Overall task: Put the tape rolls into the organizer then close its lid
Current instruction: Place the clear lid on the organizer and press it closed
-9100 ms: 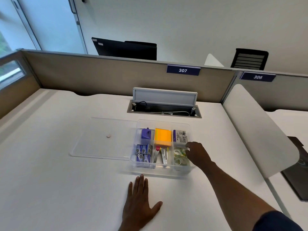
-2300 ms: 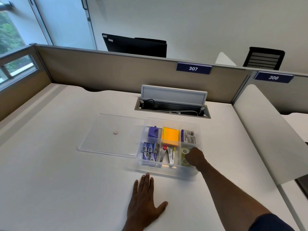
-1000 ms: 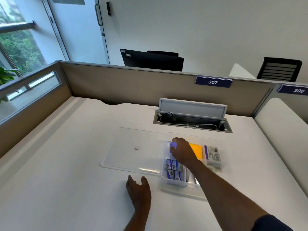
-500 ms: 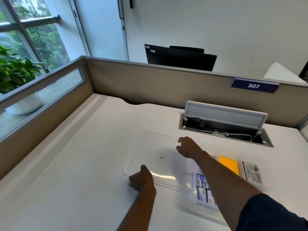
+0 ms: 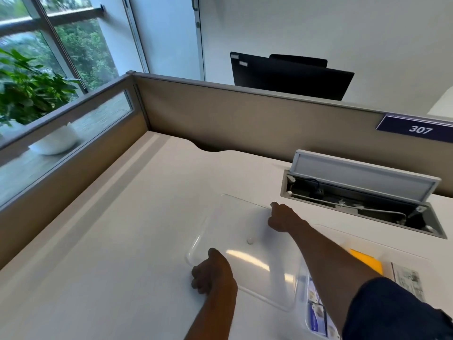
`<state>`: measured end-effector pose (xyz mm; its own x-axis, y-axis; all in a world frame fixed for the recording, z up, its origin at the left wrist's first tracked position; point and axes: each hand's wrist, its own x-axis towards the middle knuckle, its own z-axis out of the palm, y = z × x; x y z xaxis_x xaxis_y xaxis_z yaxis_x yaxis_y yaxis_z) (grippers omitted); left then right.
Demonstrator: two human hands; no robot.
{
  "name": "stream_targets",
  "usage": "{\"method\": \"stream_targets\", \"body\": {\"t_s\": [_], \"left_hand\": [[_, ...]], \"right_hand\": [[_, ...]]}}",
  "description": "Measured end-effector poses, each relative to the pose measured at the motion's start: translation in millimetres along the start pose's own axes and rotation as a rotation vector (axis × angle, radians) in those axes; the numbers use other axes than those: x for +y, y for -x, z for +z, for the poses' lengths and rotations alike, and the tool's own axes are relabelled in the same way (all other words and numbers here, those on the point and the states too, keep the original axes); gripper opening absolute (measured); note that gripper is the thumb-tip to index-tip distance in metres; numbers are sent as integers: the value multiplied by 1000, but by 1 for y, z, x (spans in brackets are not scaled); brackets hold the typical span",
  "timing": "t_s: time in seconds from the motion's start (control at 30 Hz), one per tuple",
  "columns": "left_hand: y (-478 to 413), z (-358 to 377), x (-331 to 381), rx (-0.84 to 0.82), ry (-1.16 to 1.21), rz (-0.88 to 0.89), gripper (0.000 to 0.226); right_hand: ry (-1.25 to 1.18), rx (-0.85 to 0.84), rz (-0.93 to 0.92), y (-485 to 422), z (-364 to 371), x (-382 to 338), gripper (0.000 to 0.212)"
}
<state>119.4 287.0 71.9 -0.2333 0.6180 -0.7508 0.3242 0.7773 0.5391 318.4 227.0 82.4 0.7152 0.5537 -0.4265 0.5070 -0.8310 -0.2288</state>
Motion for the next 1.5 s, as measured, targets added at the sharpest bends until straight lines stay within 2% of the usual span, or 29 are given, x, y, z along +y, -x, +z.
{"method": "stream_targets", "body": {"t_s": [0.17, 0.27, 0.33, 0.47, 0.57, 0.63, 0.7, 0.8, 0.9, 0.97, 1.03, 1.07, 1.13, 1.23, 1.3, 1.37, 1.43, 1.5], "left_hand": [[-22, 3, 7, -95, 142, -22, 52], [-25, 1, 10, -151, 258, -8, 35], [-20, -2, 12, -266, 307, 55, 33], [-6, -17, 29, -408, 656, 195, 34], [19, -25, 54, -471, 692, 410, 24], [38, -29, 67, -521, 665, 557, 22], [56, -31, 75, -569, 607, 703, 16], [83, -27, 77, -565, 453, 982, 16], [116, -24, 64, -482, 225, 1334, 15], [132, -22, 50, -467, 100, 1532, 17], [147, -21, 31, -519, -4, 1670, 20], [151, -19, 21, -556, -50, 1723, 23], [159, -14, 0, -628, -122, 1809, 29], [164, -5, -29, -885, -299, 1793, 35], [164, -2, -44, -1036, -435, 1678, 56], [159, 3, -54, -977, -423, 1566, 63], [146, 12, -59, -754, -403, 1500, 56], [131, 20, -59, -510, -510, 1417, 58]], "right_hand": [[-12, 6, 40, -11, 3, -6, 40], [-22, -11, 60, -12, 2, -10, 41], [-24, -16, 54, -12, -1, -13, 41], [-95, 34, 12, -12, -14, -12, 39], [-151, 116, 19, -5, -30, -10, 48], [-209, 198, 48, 3, -44, -10, 57], [-378, 264, 62, 13, -61, -9, 67], [-1036, 257, 154, 36, -94, -4, 70], [-1503, 102, 158, 63, -128, 19, 85], [-1642, -43, 73, 81, -146, 43, 103], [-1663, -163, -14, 103, -157, 67, 109], [-1658, -200, -37, 113, -159, 79, 107], [-1671, -184, -17, 130, -157, 102, 88], [-1694, -81, 105, 151, -141, 136, 53], [-1695, -83, 145, 164, -127, 158, 41], [-1668, -44, 204, 177, -110, 178, 36], [-1645, 12, 284, 189, -94, 200, 34], [-1636, 71, 358, 199, -79, 220, 35]]}}
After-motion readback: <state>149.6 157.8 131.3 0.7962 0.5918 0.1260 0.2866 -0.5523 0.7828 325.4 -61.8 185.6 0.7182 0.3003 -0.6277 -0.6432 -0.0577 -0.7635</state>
